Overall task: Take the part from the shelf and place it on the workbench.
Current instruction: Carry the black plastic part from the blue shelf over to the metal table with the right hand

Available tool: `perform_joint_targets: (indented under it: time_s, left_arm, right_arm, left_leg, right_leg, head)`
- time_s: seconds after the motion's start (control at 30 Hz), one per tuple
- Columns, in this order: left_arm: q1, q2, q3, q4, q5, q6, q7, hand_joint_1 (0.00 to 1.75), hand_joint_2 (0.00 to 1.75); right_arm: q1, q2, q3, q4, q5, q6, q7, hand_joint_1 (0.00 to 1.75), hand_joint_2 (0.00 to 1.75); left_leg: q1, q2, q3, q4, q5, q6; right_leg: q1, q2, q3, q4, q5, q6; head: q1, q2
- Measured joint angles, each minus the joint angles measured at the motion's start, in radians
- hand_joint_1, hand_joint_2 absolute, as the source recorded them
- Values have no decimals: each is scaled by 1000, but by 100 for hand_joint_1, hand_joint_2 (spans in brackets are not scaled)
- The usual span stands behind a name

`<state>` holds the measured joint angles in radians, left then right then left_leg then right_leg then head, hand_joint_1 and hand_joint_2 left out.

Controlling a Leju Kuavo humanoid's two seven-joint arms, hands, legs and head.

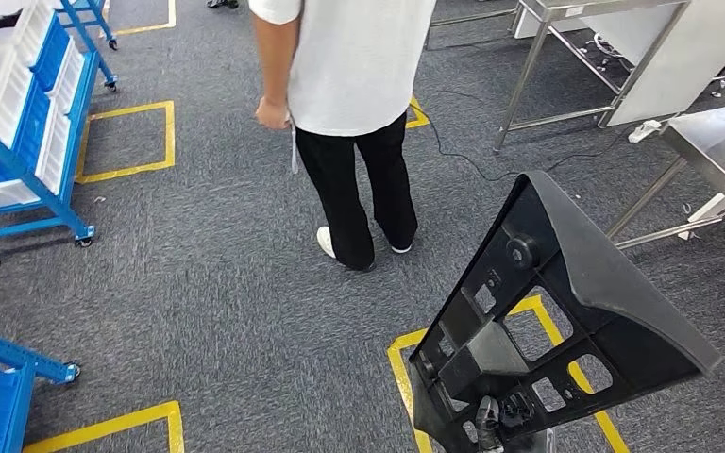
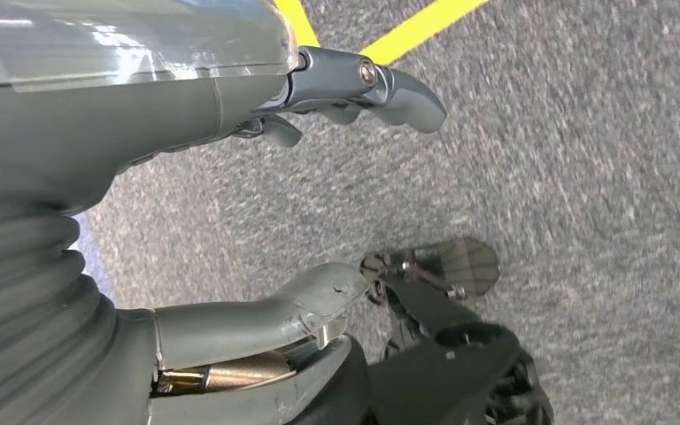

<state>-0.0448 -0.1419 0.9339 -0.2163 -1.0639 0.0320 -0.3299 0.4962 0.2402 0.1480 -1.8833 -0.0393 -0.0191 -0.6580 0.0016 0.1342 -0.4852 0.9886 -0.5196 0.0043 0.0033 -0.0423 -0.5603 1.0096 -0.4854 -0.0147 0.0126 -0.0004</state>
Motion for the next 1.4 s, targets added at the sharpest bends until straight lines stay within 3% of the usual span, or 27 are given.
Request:
perform_joint_targets:
  time_s: [0.17,0.23,0.3,0.37,0.43,0.47,0.53,0.57,0.63,0.7,0.73,0.77,0.8,0.83,0.9,0.97,1.03,1.1,1.13,1.2,1.23,1.27,1.3,1.33,1.4]
  left_arm:
    - [0,0,0,0,-1,0,0,0,175]
    - [1,0,0,0,-2,0,0,0,175]
    - [2,0,1,0,-5,0,0,0,175]
    - [6,1,2,0,-10,0,0,0,175]
    - [8,2,2,0,-14,0,0,0,175]
    - [7,2,3,0,-14,-1,0,0,175]
    - [4,2,3,0,-14,0,0,0,175]
    - [3,1,3,0,-15,0,0,0,175]
    - [4,1,3,0,-15,0,1,0,175]
    - [6,1,4,0,-16,0,2,0,175]
    - [8,1,6,0,-16,0,3,0,175]
    - [9,2,7,0,-17,0,5,0,175]
    - [9,2,9,0,-18,0,5,0,175]
    - [8,2,11,0,-18,0,6,0,175]
    - [7,1,13,0,-18,0,6,0,175]
    - [7,0,16,0,-18,0,7,0,175]
    - [3,0,17,0,-19,0,7,0,175]
    - [0,0,18,0,-19,0,7,0,175]
    - [0,0,18,0,-19,0,6,0,175]
    - [2,0,19,0,-21,0,7,0,175]
    - [4,0,19,0,-21,0,7,0,175]
    - [6,0,19,0,-22,0,7,0,175]
    - [8,0,19,0,-23,0,8,0,175]
    - [8,0,19,0,-23,0,8,0,175]
    - [9,0,19,0,-23,0,8,0,175]
  right_arm:
    - [0,0,0,0,0,0,0,175,175]
    - [-1,2,0,0,0,0,0,175,175]
    - [-3,4,-1,0,1,0,1,175,175]
    - [-3,5,-1,0,2,0,2,175,175]
    - [-4,6,-1,0,2,0,3,175,175]
    - [-4,6,-1,0,2,0,3,175,175]
    - [-2,6,-1,0,3,0,3,175,175]
    - [-1,6,-1,0,3,0,3,175,175]
    - [-1,6,-1,0,3,0,3,175,175]
    - [-3,6,-1,0,3,-1,3,175,175]
    - [-3,6,-1,0,3,-1,3,175,175]
    - [-3,6,-1,0,3,-1,4,175,175]
    - [-2,6,-1,0,3,-1,4,175,175]
    - [-1,5,-2,0,3,-1,4,175,175]
    - [-1,6,-2,0,3,-1,5,175,175]
    - [-2,6,-2,0,3,-1,4,175,175]
    - [-1,6,-2,0,3,-1,4,175,175]
    - [1,6,-2,0,3,-1,4,175,175]
    - [0,6,-2,0,3,-1,5,175,175]
    - [-1,7,-2,0,4,-1,6,175,175]
    - [-1,7,-2,0,4,-1,6,175,175]
    - [-1,7,-2,0,4,-1,6,175,175]
    - [-1,7,-2,0,4,-1,6,175,175]
    - [0,7,-2,0,4,-1,6,175,175]
    - [-1,7,-2,0,4,-1,7,175,175]
  left_leg:
    - [1,-4,-2,2,-4,-2]
    - [5,-59,-26,56,-41,-7]
    - [8,-118,-89,192,-109,-13]
    - [12,-155,-95,174,-64,-11]
    - [16,-206,-53,49,14,-6]
    - [15,-221,-47,29,15,-2]
    - [13,-206,-44,24,16,9]
    - [14,-193,-42,20,20,16]
    - [16,-165,-39,10,26,30]
    - [12,-135,-39,9,26,36]
    - [11,-119,-40,9,25,37]
    - [9,-103,-39,9,23,38]
    - [9,-88,-38,10,21,37]
    - [8,-75,-34,10,19,36]
    - [6,-53,-25,10,12,29]
    - [4,-36,-19,10,6,20]
    - [2,-18,-13,9,4,10]
    - [4,-41,-13,25,-14,0]
    - [6,-67,-26,58,-36,-5]
    - [9,-117,-85,182,-102,-11]
    - [10,-125,-119,250,-127,-13]
    - [11,-127,-142,293,-135,-15]
    - [12,-128,-148,299,-121,-16]
    - [13,-131,-135,264,-88,-16]
    - [18,-164,-79,129,-17,-15]
  right_leg:
    - [-4,5,3,-5,3,-2]
    - [-7,17,3,-9,7,-9]
    - [-7,42,1,-10,10,-16]
    - [-8,96,1,-3,8,-13]
    - [-9,147,-5,11,4,-3]
    - [-10,158,-11,15,5,4]
    - [-12,180,-19,15,9,17]
    - [-12,174,-21,19,6,22]
    - [-10,118,-47,73,-31,31]
    - [-11,60,-106,198,-98,39]
    - [-13,52,-134,258,-121,42]
    - [-15,48,-148,288,-125,44]
    - [-16,45,-142,279,-109,45]
    - [-16,37,-115,230,-78,44]
    - [-9,-5,-36,86,-20,33]
    - [1,-34,2,11,-3,21]
    - [4,-18,0,6,-3,11]
    - [-2,4,3,-3,3,-1]
    - [-7,16,5,-9,7,-7]
    - [-9,38,4,-11,10,-14]
    - [-9,52,3,-10,10,-15]
    - [-8,66,3,-8,10,-16]
    - [-9,82,3,-6,10,-15]
    - [-10,98,3,-2,8,-13]
    - [-10,126,1,11,3,-5]
  head:
    - [0,0]
    - [0,0]
    - [-1,0]
    - [-1,0]
    - [0,0]
    - [0,0]
    - [-1,0]
    - [0,0]
    - [1,0]
    - [3,0]
    - [3,0]
    - [2,0]
    - [3,0]
    - [3,0]
    - [3,0]
    - [3,0]
    - [2,0]
    - [2,0]
    - [2,0]
    - [2,0]
    - [2,0]
    - [2,0]
    - [2,0]
    - [2,0]
    - [2,0]
